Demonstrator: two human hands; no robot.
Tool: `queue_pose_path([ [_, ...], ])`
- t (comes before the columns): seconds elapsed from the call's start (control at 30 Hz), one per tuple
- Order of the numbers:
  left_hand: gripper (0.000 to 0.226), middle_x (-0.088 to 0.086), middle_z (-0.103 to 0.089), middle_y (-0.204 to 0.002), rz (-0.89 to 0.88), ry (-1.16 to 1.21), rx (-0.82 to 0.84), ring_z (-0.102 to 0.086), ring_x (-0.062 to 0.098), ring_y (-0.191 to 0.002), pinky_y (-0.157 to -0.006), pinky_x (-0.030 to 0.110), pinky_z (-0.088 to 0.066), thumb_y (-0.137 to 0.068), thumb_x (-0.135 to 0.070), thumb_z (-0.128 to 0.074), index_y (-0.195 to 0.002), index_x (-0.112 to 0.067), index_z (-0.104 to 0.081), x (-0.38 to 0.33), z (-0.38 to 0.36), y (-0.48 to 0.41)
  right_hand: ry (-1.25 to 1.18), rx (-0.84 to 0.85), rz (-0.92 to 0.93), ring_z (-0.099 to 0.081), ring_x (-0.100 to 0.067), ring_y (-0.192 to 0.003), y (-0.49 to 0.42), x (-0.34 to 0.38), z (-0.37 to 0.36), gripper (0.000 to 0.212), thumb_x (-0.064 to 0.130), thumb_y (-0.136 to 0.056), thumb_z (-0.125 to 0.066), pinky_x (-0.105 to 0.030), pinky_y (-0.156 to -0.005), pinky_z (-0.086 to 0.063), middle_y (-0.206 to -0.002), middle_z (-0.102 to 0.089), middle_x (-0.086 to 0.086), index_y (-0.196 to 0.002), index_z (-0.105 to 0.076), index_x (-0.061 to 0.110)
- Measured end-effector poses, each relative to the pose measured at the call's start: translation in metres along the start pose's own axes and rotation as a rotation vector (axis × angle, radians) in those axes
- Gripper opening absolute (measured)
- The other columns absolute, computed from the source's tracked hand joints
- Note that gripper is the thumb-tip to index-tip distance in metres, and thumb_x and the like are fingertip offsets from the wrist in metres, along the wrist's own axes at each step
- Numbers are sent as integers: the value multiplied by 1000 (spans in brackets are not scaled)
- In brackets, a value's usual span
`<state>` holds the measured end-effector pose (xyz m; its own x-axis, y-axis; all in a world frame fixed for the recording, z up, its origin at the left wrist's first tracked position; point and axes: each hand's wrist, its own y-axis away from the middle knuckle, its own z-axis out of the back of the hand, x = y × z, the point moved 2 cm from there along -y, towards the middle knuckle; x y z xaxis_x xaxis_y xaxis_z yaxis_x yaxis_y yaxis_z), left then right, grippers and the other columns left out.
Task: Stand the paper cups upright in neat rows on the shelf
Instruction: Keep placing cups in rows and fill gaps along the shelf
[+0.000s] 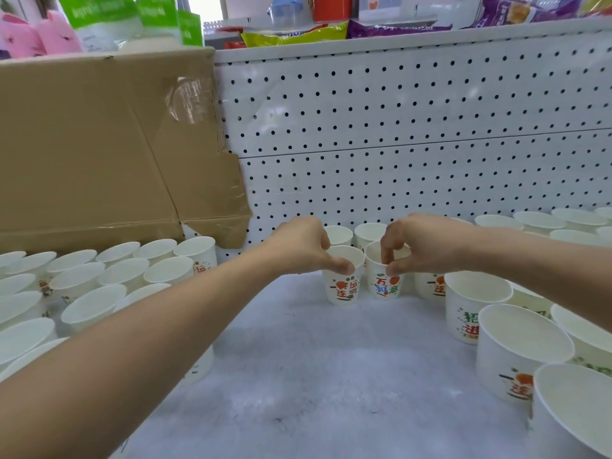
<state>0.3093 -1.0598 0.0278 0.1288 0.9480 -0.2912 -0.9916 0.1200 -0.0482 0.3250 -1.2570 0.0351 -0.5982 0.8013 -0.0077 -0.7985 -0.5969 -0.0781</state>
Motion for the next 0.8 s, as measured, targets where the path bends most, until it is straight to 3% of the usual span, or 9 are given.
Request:
queue_pose_path([
  [0.1,69,-4,-68,-105,-2,8,-44,-61,13,-92,-82,31,-52,-68,-67,-71,-118,-18,-64,0,12,13,-39,-45,15,-52,-6,-90,3,-1,4,15,47,-80,-68,-29,-72,-45,-99,-60,16,-90,-64,38],
  [0.2,60,-11,-62,-104,-41,58,-61,-62,10,-96,-81,26,-47,-72,-70,-65,-115,-29,-62,13,38,40,-63,-89,68,-51,-5,-98,6,10,15,24,53,-80,-63,-32,-83,-47,-109,-59,18,-101,-62,41],
  [0.27,66,-17,-63,-111,-43,85,-105,-61,0,-97,-84,24,-48,-71,-71,-63,-123,-29,-60,29,57,66,-105,-96,130,-52,0,-93,6,29,22,29,57,-79,-60,-27,-76,-47,-114,-57,20,-105,-60,45],
  [0.33,70,-19,-64,-114,-34,109,-157,-59,-7,-98,-88,23,-48,-69,-73,-61,-126,-33,-58,50,71,97,-183,-74,180,-48,13,-88,5,57,26,35,62,-77,-59,-15,-65,-36,-115,-53,24,-110,-55,51],
  [0.4,71,-23,-64,-110,-12,125,-179,-58,-11,-98,-87,22,-47,-66,-75,-60,-125,-36,-59,76,82,129,-233,-29,224,-44,21,-86,3,91,26,44,66,-75,-58,-13,-67,-33,-116,-49,26,-116,-50,54],
  [0.53,72,-28,-57,-119,66,-2,-108,-51,-14,-105,-91,25,-44,-65,-73,-64,-128,-39,-56,128,90,172,-248,24,319,-44,0,-112,-10,163,18,62,65,-77,-59,-26,-92,-38,-132,-46,20,-132,-40,44],
  [0.6,71,-23,-55,-125,118,-49,-78,-51,-5,-110,-95,29,-44,-67,-64,-71,-131,-37,-53,150,91,179,-303,26,351,-44,-3,-109,-20,195,14,66,61,-79,-61,-24,-89,-37,-134,-48,14,-136,-40,36],
  [0.7,76,-18,-54,-129,124,-103,-13,-51,2,-114,-101,37,-43,-68,-54,-78,-135,-33,-49,170,88,177,-297,78,327,-49,-12,-111,-36,231,2,74,62,-75,-65,-31,-92,-43,-131,-50,8,-136,-41,27],
  [0.8,78,-15,-56,-126,75,-138,37,-51,5,-112,-98,33,-43,-66,-51,-81,-134,-31,-50,177,82,166,-292,78,246,-51,-14,-103,-45,248,-9,80,67,-66,-68,-34,-86,-48,-117,-51,9,-129,-40,25],
])
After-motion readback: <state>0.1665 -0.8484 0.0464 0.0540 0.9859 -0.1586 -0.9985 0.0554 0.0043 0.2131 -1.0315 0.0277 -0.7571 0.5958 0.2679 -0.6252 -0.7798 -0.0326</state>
